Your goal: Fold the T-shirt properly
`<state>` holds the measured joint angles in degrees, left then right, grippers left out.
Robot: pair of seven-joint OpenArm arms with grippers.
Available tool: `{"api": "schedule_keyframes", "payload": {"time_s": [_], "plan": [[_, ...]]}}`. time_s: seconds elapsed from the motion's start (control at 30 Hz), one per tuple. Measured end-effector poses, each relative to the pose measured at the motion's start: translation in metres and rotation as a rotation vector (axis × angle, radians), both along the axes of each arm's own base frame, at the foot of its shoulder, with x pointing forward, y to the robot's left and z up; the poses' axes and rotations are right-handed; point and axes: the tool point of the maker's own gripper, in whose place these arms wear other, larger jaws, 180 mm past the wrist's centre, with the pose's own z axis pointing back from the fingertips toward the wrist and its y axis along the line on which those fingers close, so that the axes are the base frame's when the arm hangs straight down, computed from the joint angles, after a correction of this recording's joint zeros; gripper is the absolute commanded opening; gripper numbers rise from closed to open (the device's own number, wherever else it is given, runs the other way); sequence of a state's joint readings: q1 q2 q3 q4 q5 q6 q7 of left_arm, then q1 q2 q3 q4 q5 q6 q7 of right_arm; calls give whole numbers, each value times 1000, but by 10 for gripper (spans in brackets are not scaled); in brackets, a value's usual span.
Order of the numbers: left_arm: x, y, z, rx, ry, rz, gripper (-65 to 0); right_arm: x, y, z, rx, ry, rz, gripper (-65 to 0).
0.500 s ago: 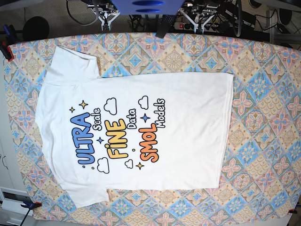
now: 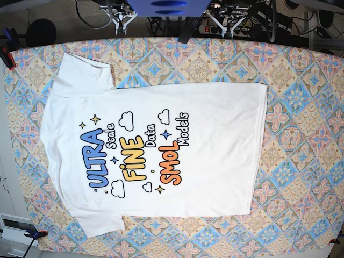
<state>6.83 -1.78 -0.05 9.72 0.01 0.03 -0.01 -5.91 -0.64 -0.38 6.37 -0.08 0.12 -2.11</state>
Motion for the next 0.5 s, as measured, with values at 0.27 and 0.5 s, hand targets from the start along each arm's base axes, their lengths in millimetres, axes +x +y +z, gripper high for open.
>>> {"api": "schedule_keyframes", "payload": {"time_s": [0.27,0.5], "plan": [[-41,31,4,47,61,-8,-627,-46,-1,4,-2,61,0,-650],[-83,69,13,104,117,-24,-627,-69,-38,13,-66,31,15,-650]]}}
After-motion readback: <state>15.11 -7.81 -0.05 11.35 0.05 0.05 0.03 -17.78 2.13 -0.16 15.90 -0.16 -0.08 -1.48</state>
